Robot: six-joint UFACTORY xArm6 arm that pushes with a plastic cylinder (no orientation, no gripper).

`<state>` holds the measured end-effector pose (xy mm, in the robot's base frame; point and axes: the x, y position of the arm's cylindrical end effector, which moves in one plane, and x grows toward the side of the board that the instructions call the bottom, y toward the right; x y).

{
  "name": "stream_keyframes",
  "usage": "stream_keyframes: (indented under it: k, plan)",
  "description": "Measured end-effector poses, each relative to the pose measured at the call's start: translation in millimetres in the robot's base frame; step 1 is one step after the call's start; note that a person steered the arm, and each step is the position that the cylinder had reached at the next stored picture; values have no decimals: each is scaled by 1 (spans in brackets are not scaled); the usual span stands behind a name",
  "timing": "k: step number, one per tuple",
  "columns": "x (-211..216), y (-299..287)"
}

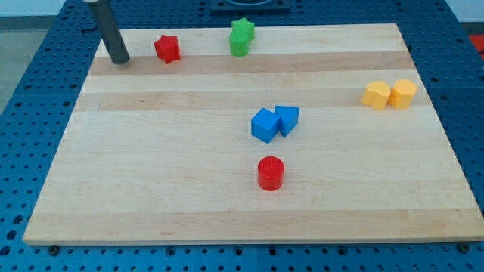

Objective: Push the red star towards the green circle

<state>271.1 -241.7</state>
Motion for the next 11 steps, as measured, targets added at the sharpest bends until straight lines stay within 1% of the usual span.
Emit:
stream_keyframes:
  k: [1,2,3,4,5,7,8,9,10,11]
  plan:
    - [-18,29]
    - [-19,35]
    - [-4,22]
    - [7,27]
    - [2,52]
    - [-39,107]
    - [-45,114]
    - [-45,82]
    - [-59,70]
    - [-70,88]
